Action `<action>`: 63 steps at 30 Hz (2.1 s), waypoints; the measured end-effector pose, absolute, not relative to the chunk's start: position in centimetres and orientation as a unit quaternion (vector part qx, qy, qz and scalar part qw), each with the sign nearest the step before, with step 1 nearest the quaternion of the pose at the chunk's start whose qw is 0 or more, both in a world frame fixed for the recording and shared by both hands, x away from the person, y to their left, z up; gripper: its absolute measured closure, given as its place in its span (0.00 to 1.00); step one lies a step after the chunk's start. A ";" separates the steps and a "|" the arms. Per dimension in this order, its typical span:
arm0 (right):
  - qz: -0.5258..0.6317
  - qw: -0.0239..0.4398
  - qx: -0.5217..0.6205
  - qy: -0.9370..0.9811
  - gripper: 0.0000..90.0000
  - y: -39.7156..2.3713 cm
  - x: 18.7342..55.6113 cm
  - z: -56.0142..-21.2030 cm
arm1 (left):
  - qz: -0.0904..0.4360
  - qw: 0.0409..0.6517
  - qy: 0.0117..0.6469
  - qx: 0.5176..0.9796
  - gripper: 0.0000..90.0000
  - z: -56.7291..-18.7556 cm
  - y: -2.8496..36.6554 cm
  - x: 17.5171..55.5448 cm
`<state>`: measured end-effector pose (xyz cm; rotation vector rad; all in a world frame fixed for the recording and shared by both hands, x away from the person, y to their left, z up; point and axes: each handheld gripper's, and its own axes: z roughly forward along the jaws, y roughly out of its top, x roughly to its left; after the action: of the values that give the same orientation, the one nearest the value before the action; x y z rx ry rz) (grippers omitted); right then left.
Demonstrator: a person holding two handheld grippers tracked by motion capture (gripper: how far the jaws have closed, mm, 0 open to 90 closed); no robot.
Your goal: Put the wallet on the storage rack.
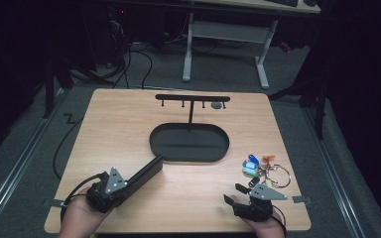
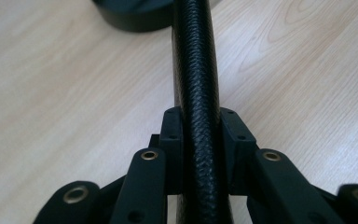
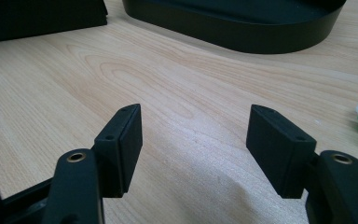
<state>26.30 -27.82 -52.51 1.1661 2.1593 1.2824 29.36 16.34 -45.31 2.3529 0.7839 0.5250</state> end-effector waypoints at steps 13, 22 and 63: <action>0.460 0.190 0.419 0.760 0.40 -28.6 26.1 -52.2 | 0.307 0.335 0.137 0.880 0.83 -43.1 12.5 29.6; 0.460 0.189 0.420 0.759 0.40 -28.6 26.1 -52.3 | 0.319 0.347 0.083 0.878 0.83 -43.6 9.6 33.1; 0.461 0.180 0.431 0.754 0.41 -29.1 26.2 -52.7 | 0.318 0.295 0.014 0.901 0.82 -47.5 2.5 44.7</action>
<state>26.20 -29.14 -52.65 1.2175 2.1315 1.3036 44.71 2.50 -47.49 2.3982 0.0363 0.8466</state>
